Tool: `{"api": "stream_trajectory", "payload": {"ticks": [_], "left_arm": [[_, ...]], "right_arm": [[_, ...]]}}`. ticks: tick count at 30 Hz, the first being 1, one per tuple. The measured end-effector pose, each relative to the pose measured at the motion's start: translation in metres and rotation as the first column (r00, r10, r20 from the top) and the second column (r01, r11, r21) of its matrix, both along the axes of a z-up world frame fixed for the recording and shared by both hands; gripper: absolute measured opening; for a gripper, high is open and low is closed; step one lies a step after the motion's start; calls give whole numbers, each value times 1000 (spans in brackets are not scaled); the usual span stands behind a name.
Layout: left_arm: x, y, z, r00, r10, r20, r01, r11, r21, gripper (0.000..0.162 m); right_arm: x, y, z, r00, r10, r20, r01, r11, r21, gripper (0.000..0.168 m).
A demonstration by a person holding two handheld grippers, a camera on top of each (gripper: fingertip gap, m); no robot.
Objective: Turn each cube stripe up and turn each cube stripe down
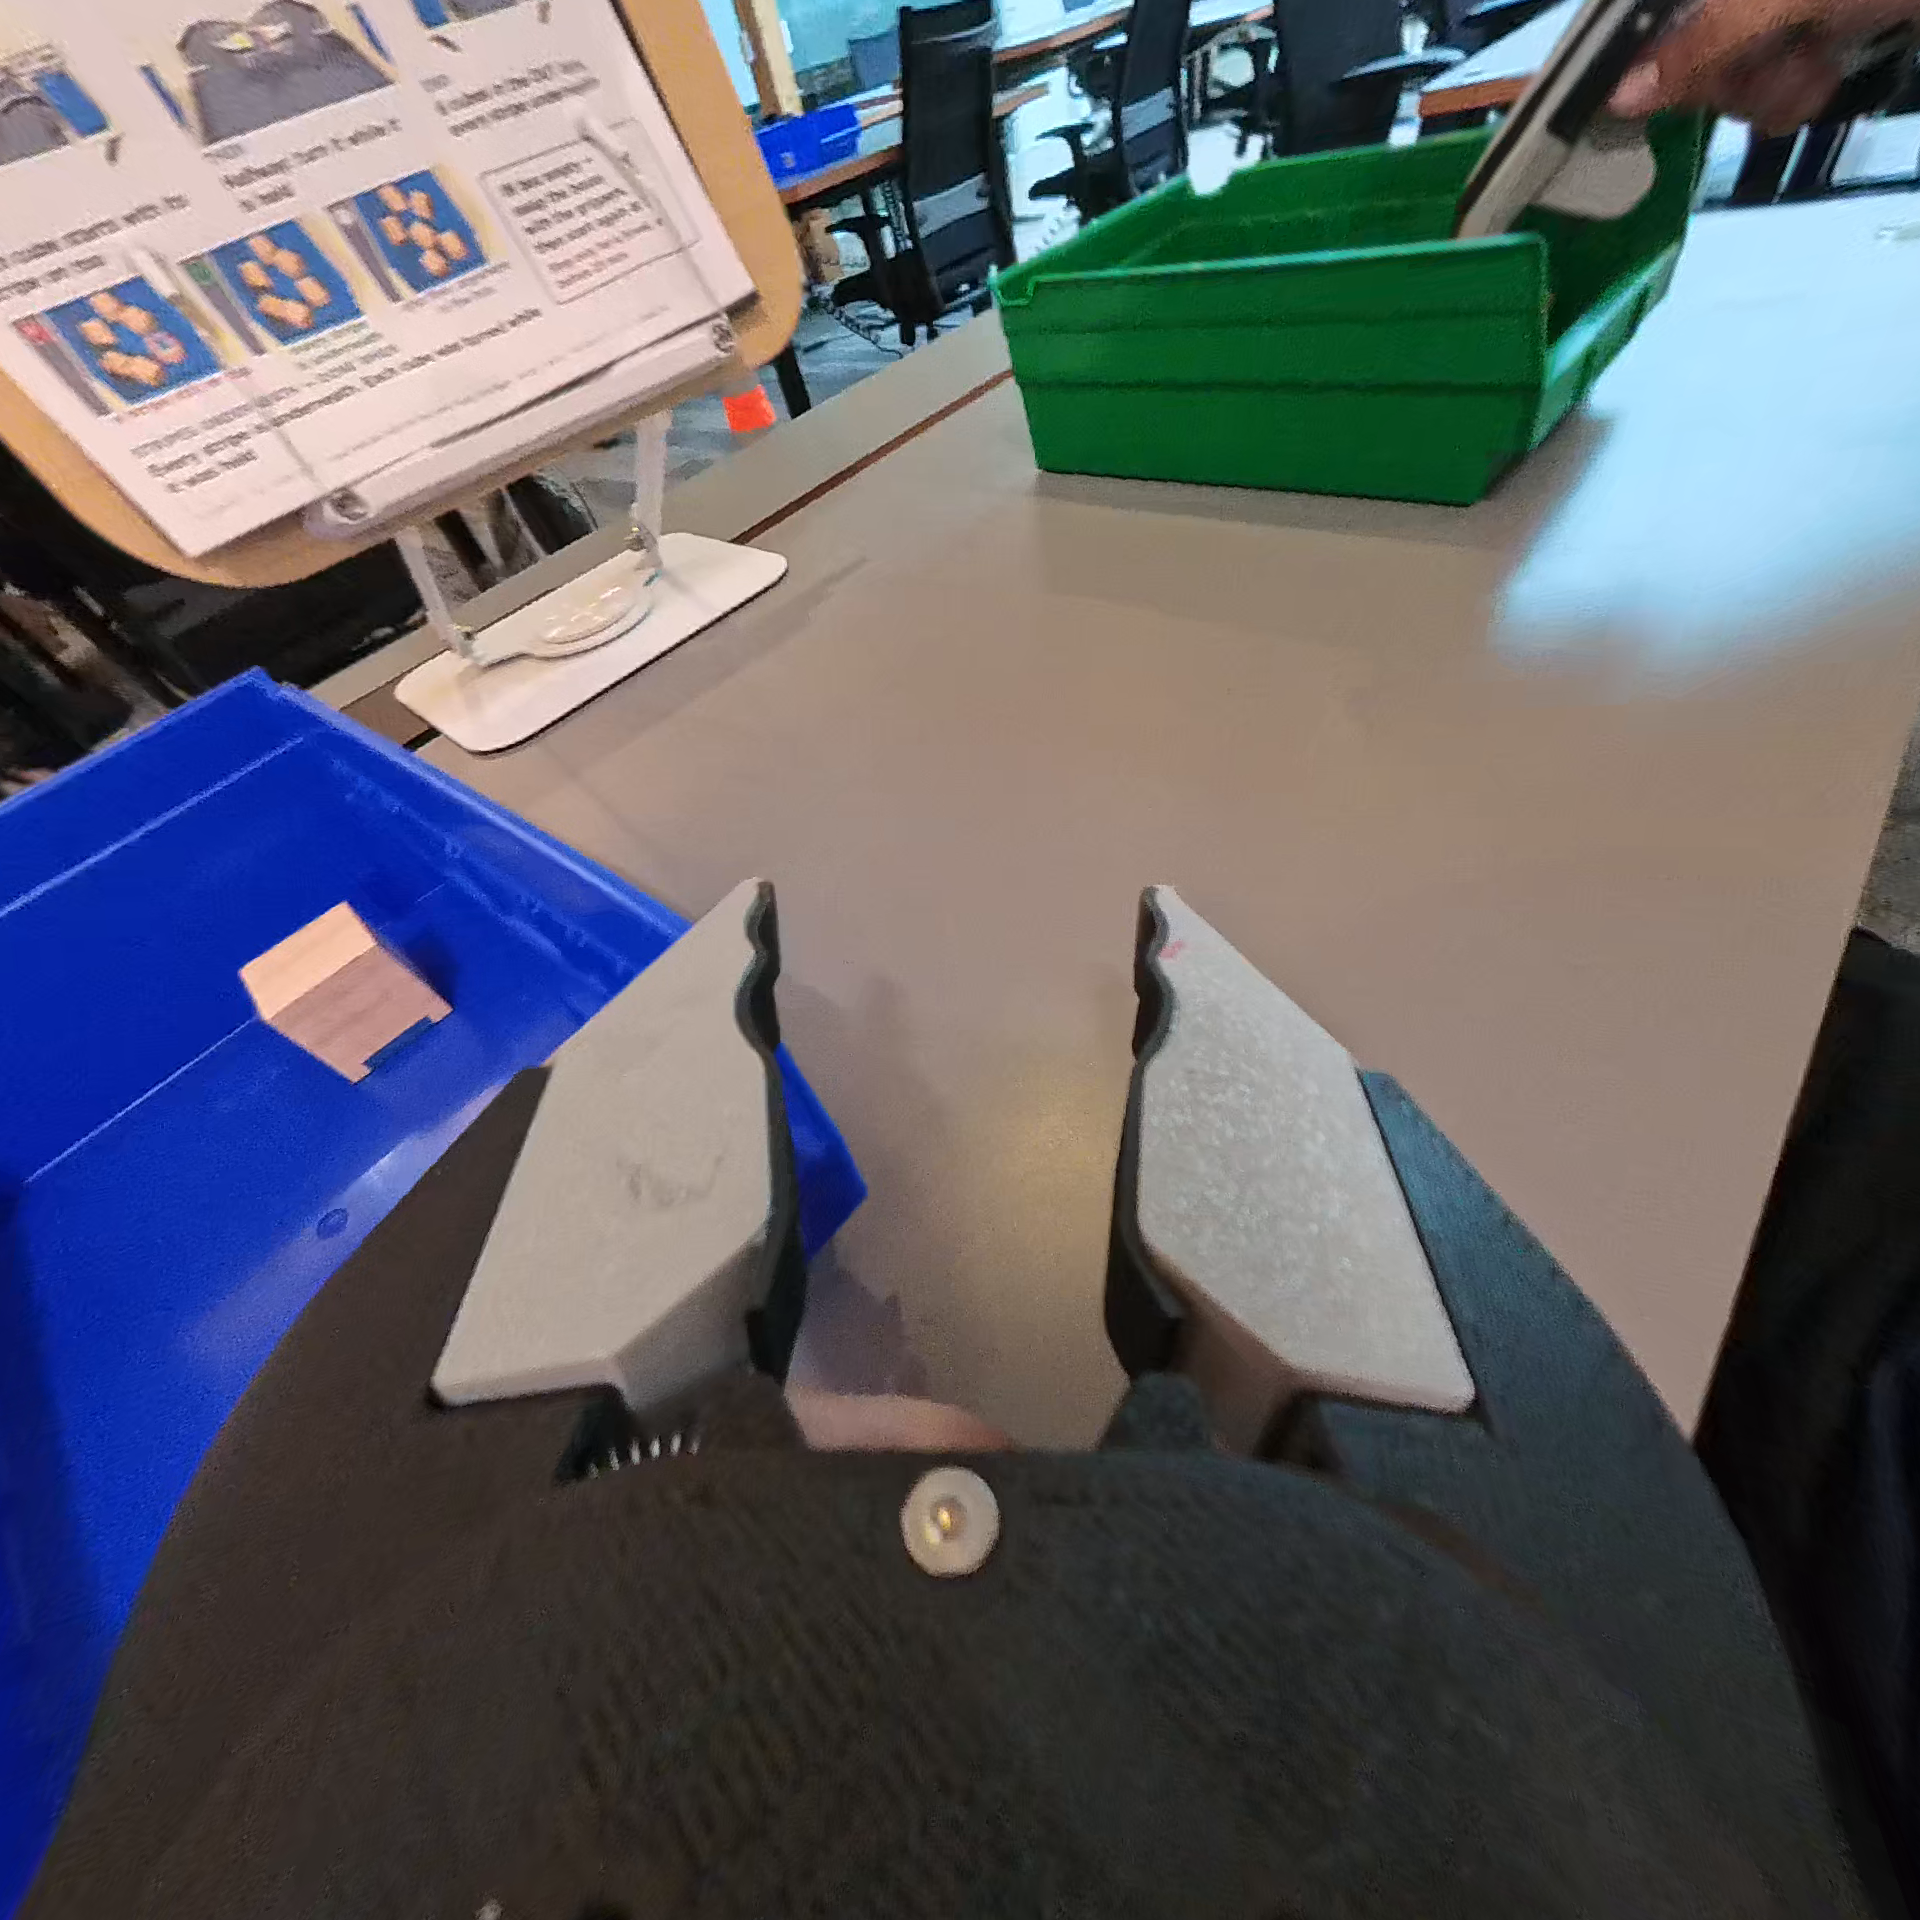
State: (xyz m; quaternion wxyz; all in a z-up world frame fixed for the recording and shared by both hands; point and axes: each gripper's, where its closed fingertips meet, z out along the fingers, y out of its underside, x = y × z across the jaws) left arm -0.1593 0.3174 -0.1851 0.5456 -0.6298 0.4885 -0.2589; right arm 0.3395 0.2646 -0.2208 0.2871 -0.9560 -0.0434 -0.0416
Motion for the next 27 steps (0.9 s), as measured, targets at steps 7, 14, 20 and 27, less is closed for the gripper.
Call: {"api": "stream_trajectory", "payload": {"ticks": [7, 14, 20, 27], "left_arm": [[-28, 8, 26, 991, 86, 105, -79, 994, -70, 64], [-40, 10, 28, 987, 114, 115, -104, 991, -89, 62], [-38, 9, 27, 988, 112, 106, -103, 991, -91, 60], [-44, 13, 22, 989, 128, 78, -121, 989, -86, 60]], "right_arm": [[9, -7, 18, 999, -41, 34, 40, 999, 18, 49], [21, -27, -25, 984, -178, -28, 174, 978, -116, 63], [21, -18, -38, 979, -199, -52, 190, 973, -132, 53], [36, -27, -20, 852, 155, 499, 3, 954, -301, 51]]}}
